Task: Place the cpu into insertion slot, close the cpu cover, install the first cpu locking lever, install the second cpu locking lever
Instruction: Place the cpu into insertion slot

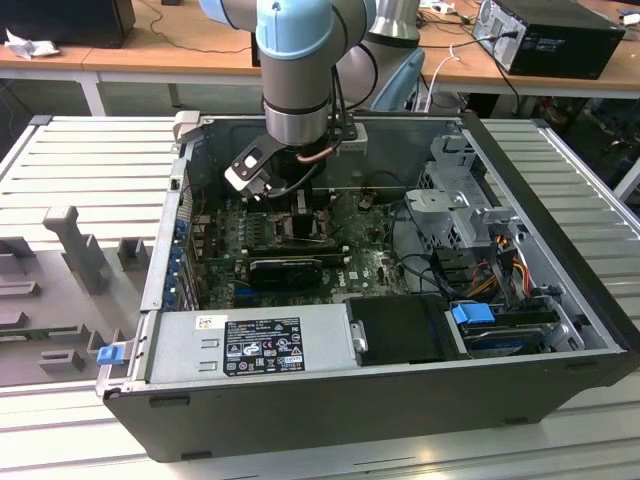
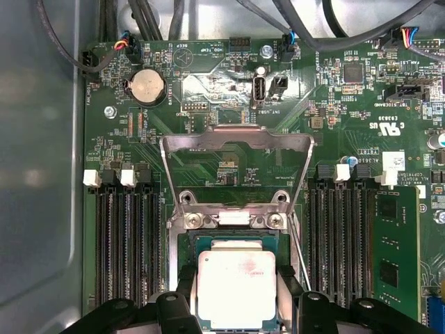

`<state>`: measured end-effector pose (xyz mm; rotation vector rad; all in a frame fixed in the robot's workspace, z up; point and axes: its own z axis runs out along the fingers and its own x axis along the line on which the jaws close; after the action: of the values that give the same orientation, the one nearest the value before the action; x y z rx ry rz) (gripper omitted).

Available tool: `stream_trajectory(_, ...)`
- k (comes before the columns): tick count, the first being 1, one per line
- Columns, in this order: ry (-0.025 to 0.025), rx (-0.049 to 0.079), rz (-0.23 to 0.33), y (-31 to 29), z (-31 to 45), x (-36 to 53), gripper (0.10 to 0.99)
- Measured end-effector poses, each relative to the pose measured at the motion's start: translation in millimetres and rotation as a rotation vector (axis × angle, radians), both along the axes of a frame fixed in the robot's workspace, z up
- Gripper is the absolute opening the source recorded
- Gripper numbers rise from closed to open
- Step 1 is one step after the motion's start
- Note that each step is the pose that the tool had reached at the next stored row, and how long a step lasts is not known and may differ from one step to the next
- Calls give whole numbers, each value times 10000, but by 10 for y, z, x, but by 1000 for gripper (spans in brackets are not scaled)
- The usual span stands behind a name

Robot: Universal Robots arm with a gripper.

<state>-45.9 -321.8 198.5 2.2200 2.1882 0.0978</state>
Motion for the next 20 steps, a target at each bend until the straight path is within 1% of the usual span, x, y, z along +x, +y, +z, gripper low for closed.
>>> stream_trajectory(8, -3, 3, 1, 0, -5, 19, 549)
stream_trajectory(9, -1, 0, -1, 0, -5, 19, 616)
stream_trajectory(12, -1, -1, 0, 0, -3, 19, 616)
stream_trajectory(14, -1, 0, 0, 0, 15, 20, 616)
stream_trajectory(17, -1, 20, 1, 23, 16, 24, 616)
stream_trajectory(20, -2, 39, 0, 29, 13, 25, 616)
